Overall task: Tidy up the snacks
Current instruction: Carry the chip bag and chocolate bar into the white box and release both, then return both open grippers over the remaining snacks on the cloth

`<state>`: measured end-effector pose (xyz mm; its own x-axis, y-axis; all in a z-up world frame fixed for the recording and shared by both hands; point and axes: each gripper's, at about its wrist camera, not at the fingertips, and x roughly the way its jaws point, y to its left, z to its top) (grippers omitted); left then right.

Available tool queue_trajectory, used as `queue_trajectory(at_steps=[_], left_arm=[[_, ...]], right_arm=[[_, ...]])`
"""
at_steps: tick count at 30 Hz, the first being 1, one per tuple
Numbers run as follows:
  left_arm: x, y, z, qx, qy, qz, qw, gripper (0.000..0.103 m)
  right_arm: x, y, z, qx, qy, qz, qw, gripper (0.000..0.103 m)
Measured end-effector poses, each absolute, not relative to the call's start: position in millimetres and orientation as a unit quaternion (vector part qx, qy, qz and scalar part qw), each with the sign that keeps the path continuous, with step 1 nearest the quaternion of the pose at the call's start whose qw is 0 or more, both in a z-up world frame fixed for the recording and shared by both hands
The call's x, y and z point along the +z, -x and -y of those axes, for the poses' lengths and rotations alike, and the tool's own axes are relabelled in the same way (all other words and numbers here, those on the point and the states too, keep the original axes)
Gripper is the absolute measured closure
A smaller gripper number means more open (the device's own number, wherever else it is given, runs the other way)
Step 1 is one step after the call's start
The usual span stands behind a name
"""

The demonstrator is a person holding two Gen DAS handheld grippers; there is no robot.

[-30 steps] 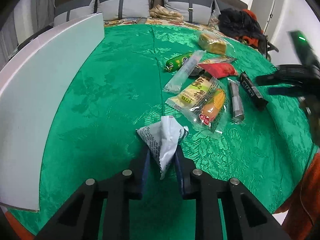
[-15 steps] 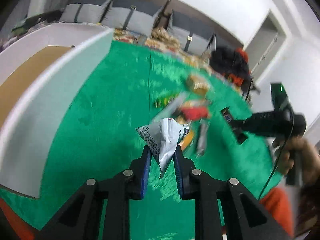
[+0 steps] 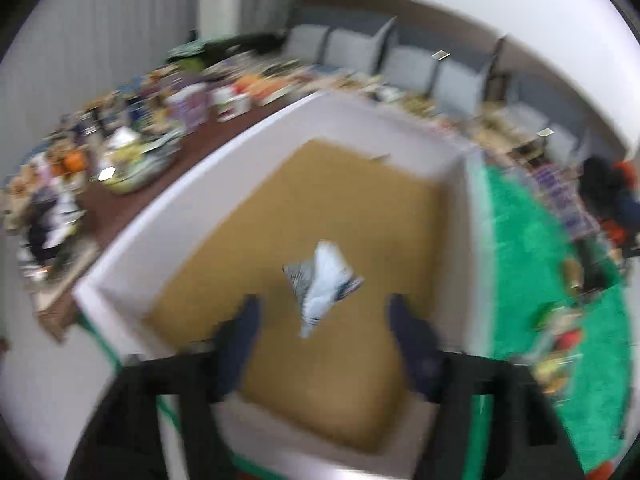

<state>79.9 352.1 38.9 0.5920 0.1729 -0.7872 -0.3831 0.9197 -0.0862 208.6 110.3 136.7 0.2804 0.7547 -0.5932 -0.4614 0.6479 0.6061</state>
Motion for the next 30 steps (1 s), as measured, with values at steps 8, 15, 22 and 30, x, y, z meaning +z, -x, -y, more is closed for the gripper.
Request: queue_trajectory(at_steps=[8, 15, 22, 30], left_arm=[[36, -30, -354, 0.177, 0.142, -0.321, 0.920, 0.030], [37, -65, -303, 0.067, 0.086, -0.304, 0.946, 0.017], [22, -92, -258, 0.076, 0.028, -0.366, 0.927, 0.019], [16, -84, -236, 0.091, 0.032, -0.382, 0.919, 0.019]], right_arm=[[46, -185, 13, 0.244, -0.048, -0.428, 0.869, 0.031], [-48, -156, 212, -0.007, -0.007, -0.460, 0.888, 0.031], [-68, -144, 293, -0.079, -0.037, -0.459, 0.884, 0.030], [-78, -154, 292, -0.095, -0.031, -0.438, 0.893, 0.012]])
